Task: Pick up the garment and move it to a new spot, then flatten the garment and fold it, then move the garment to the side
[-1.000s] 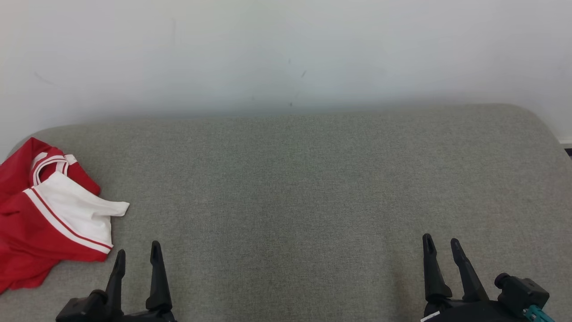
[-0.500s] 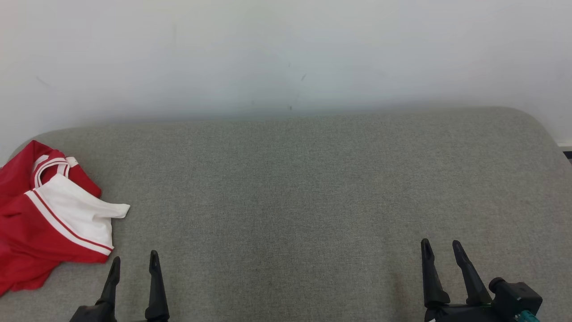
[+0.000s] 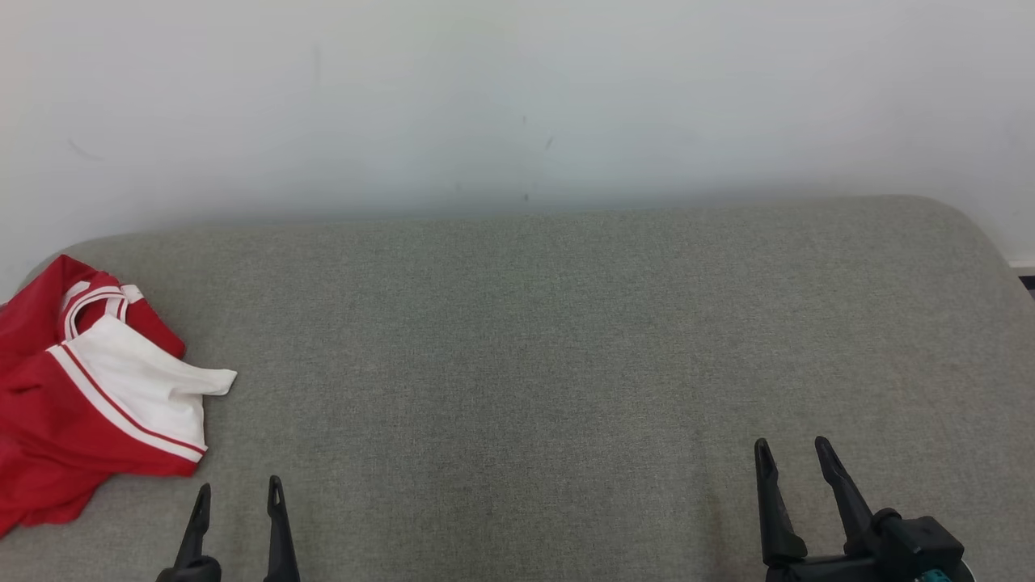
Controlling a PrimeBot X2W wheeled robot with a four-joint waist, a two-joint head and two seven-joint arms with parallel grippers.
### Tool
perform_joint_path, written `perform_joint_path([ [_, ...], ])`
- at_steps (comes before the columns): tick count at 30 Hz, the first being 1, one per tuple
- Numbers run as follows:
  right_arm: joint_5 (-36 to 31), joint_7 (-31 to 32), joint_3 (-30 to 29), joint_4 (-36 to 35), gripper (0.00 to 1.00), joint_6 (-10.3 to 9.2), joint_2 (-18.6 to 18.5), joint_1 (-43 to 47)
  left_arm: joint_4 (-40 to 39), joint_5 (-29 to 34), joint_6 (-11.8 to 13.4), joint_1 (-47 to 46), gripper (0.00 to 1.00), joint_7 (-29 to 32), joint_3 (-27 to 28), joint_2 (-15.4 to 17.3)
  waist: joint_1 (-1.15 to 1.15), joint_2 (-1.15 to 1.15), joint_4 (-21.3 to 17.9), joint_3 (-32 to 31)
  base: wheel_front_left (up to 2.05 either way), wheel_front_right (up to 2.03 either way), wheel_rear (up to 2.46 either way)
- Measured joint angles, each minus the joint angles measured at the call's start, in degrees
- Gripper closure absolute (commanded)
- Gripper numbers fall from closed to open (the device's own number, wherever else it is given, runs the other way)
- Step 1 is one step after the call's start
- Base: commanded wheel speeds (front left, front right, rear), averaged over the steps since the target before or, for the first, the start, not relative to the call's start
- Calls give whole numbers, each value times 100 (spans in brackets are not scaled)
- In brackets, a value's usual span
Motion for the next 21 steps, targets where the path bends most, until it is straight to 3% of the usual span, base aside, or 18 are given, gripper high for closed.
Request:
perform_joint_path([
  [13,-565,-118,23,19,0,0,0,7,82,425,29,-1,0,-133,-51,-13,0,0,14,-39,0,0,0],
  [21,-568,-149,46,130,0,0,-1,-3,118,163,-194,-3,0,-151,33,-64,0,0,1,-68,0,0,0],
])
